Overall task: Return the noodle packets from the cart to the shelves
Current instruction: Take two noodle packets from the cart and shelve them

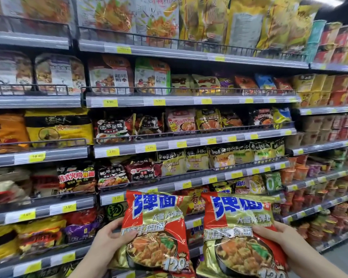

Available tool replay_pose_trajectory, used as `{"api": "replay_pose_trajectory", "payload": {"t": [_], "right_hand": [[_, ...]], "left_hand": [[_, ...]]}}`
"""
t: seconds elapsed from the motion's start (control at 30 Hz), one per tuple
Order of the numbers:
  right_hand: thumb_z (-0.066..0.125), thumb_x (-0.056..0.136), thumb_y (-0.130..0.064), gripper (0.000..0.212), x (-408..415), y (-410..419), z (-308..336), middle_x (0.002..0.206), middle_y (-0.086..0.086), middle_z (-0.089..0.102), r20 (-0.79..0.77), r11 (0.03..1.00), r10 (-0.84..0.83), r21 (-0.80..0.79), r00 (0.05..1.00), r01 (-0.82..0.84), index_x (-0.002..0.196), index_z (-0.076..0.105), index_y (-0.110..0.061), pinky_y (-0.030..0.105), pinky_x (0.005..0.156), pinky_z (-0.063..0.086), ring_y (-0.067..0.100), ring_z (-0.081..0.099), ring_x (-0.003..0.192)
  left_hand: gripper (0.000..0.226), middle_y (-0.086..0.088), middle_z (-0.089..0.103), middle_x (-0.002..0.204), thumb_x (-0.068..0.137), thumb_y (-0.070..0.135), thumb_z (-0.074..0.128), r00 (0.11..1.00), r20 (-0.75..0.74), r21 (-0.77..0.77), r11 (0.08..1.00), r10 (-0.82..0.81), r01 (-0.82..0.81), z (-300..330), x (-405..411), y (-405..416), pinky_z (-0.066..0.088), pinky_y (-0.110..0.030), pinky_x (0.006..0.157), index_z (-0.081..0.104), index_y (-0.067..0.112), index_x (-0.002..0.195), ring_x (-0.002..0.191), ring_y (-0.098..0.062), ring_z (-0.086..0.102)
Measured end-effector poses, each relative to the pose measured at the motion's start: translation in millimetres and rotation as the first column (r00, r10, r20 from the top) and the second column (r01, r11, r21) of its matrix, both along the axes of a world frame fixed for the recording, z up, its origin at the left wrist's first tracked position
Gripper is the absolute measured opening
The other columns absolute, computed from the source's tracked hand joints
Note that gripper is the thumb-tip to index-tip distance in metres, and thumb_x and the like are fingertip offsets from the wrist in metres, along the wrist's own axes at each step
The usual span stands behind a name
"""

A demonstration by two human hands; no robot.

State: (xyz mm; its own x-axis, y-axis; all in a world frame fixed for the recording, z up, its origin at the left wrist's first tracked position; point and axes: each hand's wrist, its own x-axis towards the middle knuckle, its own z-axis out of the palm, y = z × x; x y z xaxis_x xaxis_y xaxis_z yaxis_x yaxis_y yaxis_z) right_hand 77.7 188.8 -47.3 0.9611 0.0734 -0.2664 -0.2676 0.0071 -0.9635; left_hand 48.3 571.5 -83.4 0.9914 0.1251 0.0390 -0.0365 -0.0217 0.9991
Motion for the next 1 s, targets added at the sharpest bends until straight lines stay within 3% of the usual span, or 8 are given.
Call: {"api": "replay_pose_trajectory", "payload": {"t": [0.1,0.23,0.4,0.47,0.57,0.63,0.73,1.0], "right_hand": [[0.083,0.052,-0.014,0.040,34.5,9.8,1.7,0.091,0.032,0.068,0.014,1.000,-0.009,-0.005,1.000,0.009,0.079,0.056,-0.001,0.045,0.070,0.054,0.043,0.066,0.077],[0.086,0.054,-0.015,0.064,87.8,18.0,1.4,0.097,0.033,0.065,-0.013,0.999,0.025,-0.033,1.000,-0.026,0.102,0.052,0.010,0.054,0.080,0.052,0.043,0.063,0.080],[0.096,0.031,-0.021,0.081,144.3,37.9,8.2,0.061,0.020,0.069,0.028,0.999,0.050,-0.019,0.998,-0.049,0.100,0.058,-0.001,0.033,0.040,0.053,0.036,0.065,0.064],[0.092,0.044,-0.017,0.080,165.7,43.3,3.4,0.080,0.029,0.068,0.041,0.997,0.079,0.022,0.996,-0.080,0.112,0.056,0.004,0.036,0.047,0.055,0.037,0.061,0.069],[0.097,0.016,-0.031,0.111,197.5,47.8,-9.5,0.121,0.039,0.056,-0.013,0.997,0.077,-0.015,0.997,-0.078,0.110,0.052,0.008,0.052,0.078,0.053,0.042,0.060,0.090],[0.096,0.008,-0.033,0.098,213.4,53.0,-15.3,0.115,0.041,0.057,-0.042,0.992,0.108,-0.059,0.993,-0.111,0.089,0.055,0.004,0.059,0.091,0.048,0.052,0.060,0.090],[0.097,0.016,-0.037,0.116,234.8,53.3,-28.8,0.089,0.030,0.071,-0.015,0.971,0.193,-0.140,0.981,-0.194,0.115,0.055,0.009,0.047,0.075,0.057,0.048,0.068,0.081],[0.091,0.048,-0.034,0.071,296.3,63.2,-91.9,0.078,0.013,0.074,-0.022,0.927,0.338,-0.166,0.941,-0.337,0.102,0.067,0.005,0.021,0.048,0.051,0.025,0.071,0.059]], "left_hand": [[0.104,-0.017,0.074,0.088,0.005,0.046,0.091,1.000,-0.004,-0.002,1.000,0.019,-0.019,-3.8,30.8,7.3,0.053,-0.037,0.066,0.055,0.021,0.099,0.077,-0.033,0.071],[0.107,-0.019,0.073,0.090,0.010,0.045,0.092,1.000,-0.006,0.013,1.000,0.015,-0.014,-5.8,74.1,18.4,0.052,-0.040,0.071,0.053,0.020,0.106,0.080,-0.035,0.071],[0.101,-0.015,0.074,0.089,0.007,0.046,0.092,0.998,0.004,0.009,0.998,0.057,-0.058,-6.7,119.9,33.1,0.052,-0.037,0.069,0.053,0.022,0.098,0.078,-0.031,0.072],[0.110,-0.014,0.074,0.092,0.009,0.045,0.092,0.998,-0.006,0.023,0.998,0.065,-0.065,-10.3,134.1,41.4,0.052,-0.038,0.072,0.050,0.020,0.108,0.079,-0.030,0.072],[0.125,-0.011,0.073,0.101,0.016,0.046,0.092,0.996,-0.032,0.050,0.996,0.079,-0.077,-18.3,155.2,52.5,0.052,-0.042,0.078,0.048,0.011,0.128,0.082,-0.030,0.072],[0.119,-0.006,0.074,0.098,0.016,0.047,0.092,0.994,-0.043,0.047,0.994,0.104,-0.102,-21.3,168.7,54.3,0.052,-0.043,0.081,0.052,0.014,0.123,0.082,-0.029,0.072],[0.101,0.000,0.076,0.091,0.014,0.059,0.086,0.995,-0.018,0.100,0.991,0.096,-0.094,-28.1,182.3,53.1,0.051,-0.034,0.077,0.056,0.027,0.104,0.082,-0.020,0.072],[0.110,-0.014,0.074,0.090,0.005,0.052,0.089,0.991,-0.013,0.085,0.988,0.133,-0.131,-105.6,222.2,70.1,0.055,-0.035,0.078,0.062,0.017,0.105,0.083,-0.029,0.071]]}}
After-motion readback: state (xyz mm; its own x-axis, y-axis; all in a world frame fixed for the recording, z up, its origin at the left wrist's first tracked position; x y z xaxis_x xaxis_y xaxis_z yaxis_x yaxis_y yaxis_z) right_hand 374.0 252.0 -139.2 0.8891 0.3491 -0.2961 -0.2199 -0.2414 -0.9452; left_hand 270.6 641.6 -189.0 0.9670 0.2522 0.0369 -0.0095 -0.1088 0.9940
